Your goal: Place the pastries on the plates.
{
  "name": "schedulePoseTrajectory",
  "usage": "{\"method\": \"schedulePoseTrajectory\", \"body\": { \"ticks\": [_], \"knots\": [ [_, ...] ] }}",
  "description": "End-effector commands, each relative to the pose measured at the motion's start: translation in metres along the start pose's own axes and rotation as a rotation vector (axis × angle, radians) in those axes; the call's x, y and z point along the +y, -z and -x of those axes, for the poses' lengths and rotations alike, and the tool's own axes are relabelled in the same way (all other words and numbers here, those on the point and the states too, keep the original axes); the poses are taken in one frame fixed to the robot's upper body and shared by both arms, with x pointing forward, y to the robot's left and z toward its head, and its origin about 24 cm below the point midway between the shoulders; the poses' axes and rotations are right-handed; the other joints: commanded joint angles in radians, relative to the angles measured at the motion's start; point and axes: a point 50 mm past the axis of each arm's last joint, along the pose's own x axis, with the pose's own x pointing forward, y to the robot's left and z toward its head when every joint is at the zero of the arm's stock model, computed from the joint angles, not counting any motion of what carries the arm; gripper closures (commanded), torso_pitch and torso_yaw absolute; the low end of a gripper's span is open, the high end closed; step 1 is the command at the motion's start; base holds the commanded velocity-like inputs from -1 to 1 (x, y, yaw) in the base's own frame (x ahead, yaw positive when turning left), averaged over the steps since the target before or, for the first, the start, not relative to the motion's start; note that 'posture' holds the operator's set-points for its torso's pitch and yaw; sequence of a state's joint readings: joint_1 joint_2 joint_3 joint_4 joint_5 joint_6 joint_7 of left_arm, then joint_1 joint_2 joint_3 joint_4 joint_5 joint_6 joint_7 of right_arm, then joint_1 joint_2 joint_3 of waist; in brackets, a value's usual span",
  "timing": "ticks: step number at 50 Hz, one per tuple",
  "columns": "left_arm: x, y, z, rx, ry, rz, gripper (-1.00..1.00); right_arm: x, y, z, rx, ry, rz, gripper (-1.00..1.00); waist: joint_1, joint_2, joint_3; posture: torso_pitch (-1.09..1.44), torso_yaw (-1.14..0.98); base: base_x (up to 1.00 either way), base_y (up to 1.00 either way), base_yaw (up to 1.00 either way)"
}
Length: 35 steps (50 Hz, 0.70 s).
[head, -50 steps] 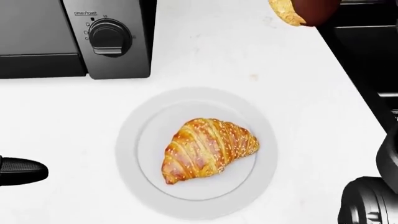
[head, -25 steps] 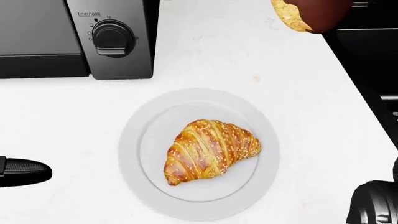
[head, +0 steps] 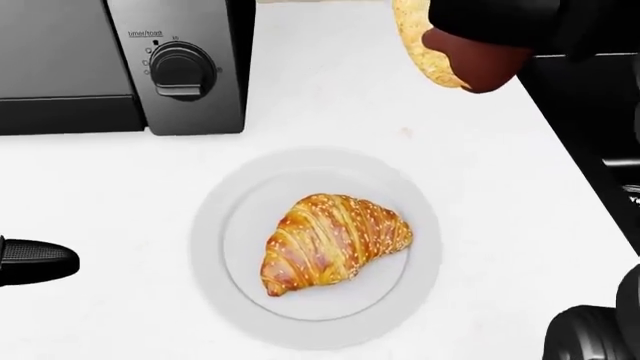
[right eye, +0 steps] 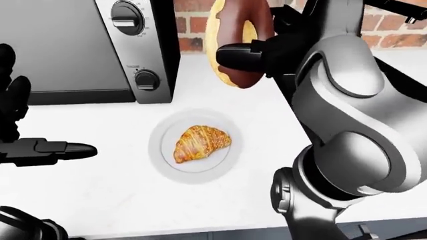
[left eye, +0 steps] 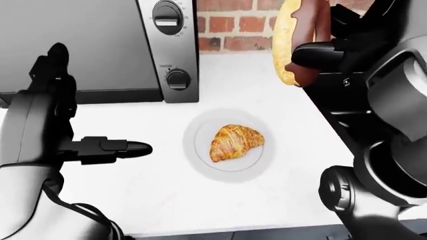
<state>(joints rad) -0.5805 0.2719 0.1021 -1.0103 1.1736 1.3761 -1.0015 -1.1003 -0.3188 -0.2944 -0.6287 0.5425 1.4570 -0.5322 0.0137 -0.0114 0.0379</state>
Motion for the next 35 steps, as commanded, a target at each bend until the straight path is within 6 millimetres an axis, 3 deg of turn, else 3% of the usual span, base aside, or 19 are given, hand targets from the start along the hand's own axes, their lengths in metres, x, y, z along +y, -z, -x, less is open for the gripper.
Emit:
{"method": "schedulePoseTrajectory", "body": {
  "ticks": [1, 6, 11, 13, 15, 17, 18, 20, 27, 29, 31, 32, 35],
  "knots": [
    [0.002, -0.007, 0.001, -0.049, -0.018, -0.018, -1.00, -0.004, -0.014, 0.006, -0.082, 0.025, -0.027, 1.00, -0.006, 0.009, -0.024, 0.00, 0.00, -0.07, 0.00, 0.00],
    [0.002, -0.007, 0.001, -0.048, -0.019, -0.022, -1.00, -0.004, -0.015, 0.008, -0.079, 0.023, -0.030, 1.00, -0.012, -0.001, -0.012, 0.00, 0.00, -0.07, 0.00, 0.00],
    [0.002, -0.007, 0.002, -0.048, -0.022, -0.022, -1.00, -0.005, -0.012, 0.011, -0.079, 0.024, -0.036, 1.00, -0.013, 0.000, -0.015, 0.00, 0.00, -0.08, 0.00, 0.00],
    [0.003, -0.007, 0.002, -0.043, -0.029, -0.024, -1.00, -0.004, -0.019, 0.009, -0.077, 0.025, -0.038, 1.00, -0.010, 0.012, -0.018, 0.00, 0.00, -0.08, 0.00, 0.00],
    [0.002, -0.006, 0.002, -0.042, -0.028, -0.021, -1.00, -0.003, -0.011, 0.013, -0.076, 0.022, -0.042, 1.00, -0.011, 0.034, -0.014, 0.00, 0.00, -0.08, 0.00, 0.00],
    [0.002, -0.005, 0.003, -0.041, -0.027, -0.022, -1.00, -0.003, -0.017, 0.011, -0.075, 0.022, -0.041, 1.00, -0.013, 0.078, -0.019, 0.00, 0.00, -0.07, 0.00, 0.00],
    [0.002, -0.005, 0.004, -0.041, -0.027, -0.021, -1.00, -0.002, -0.017, 0.011, -0.072, 0.019, -0.045, 1.00, -0.010, 0.051, -0.014, 0.00, 0.00, -0.09, 0.00, 0.00],
    [0.002, -0.005, 0.004, -0.040, -0.026, -0.020, -1.00, -0.003, -0.010, 0.017, -0.071, 0.015, -0.045, 1.00, -0.018, 0.061, -0.019, 0.00, 0.00, -0.07, 0.00, 0.00],
    [0.000, -0.005, 0.003, -0.038, -0.022, -0.024, -1.00, -0.004, -0.003, 0.027, -0.054, 0.005, -0.042, 1.00, -0.019, 0.019, -0.015, 0.00, 0.00, -0.08, 0.00, 0.00],
    [0.000, -0.005, 0.003, -0.039, -0.023, -0.022, -1.00, -0.005, -0.004, 0.026, -0.054, 0.013, -0.045, 1.00, -0.017, -0.008, -0.015, 0.00, 0.00, -0.07, 0.00, 0.00],
    [-0.001, -0.005, 0.003, -0.039, -0.020, -0.020, -1.00, -0.004, -0.004, 0.027, -0.054, 0.010, -0.049, 1.00, -0.014, -0.068, -0.027, 0.00, 0.00, -0.08, 0.00, 0.00],
    [0.000, -0.005, 0.003, -0.038, -0.020, -0.026, -1.00, -0.004, -0.004, 0.027, -0.054, 0.009, -0.046, 1.00, -0.019, -0.041, -0.012, 0.00, 0.00, -0.08, 0.00, 0.00],
    [0.000, -0.005, 0.004, -0.039, -0.021, -0.023, -1.00, -0.004, -0.004, 0.028, -0.054, 0.006, -0.047, 1.00, -0.015, -0.043, -0.017, 0.00, 0.00, -0.08, 0.00, 0.00]
  ]
}}
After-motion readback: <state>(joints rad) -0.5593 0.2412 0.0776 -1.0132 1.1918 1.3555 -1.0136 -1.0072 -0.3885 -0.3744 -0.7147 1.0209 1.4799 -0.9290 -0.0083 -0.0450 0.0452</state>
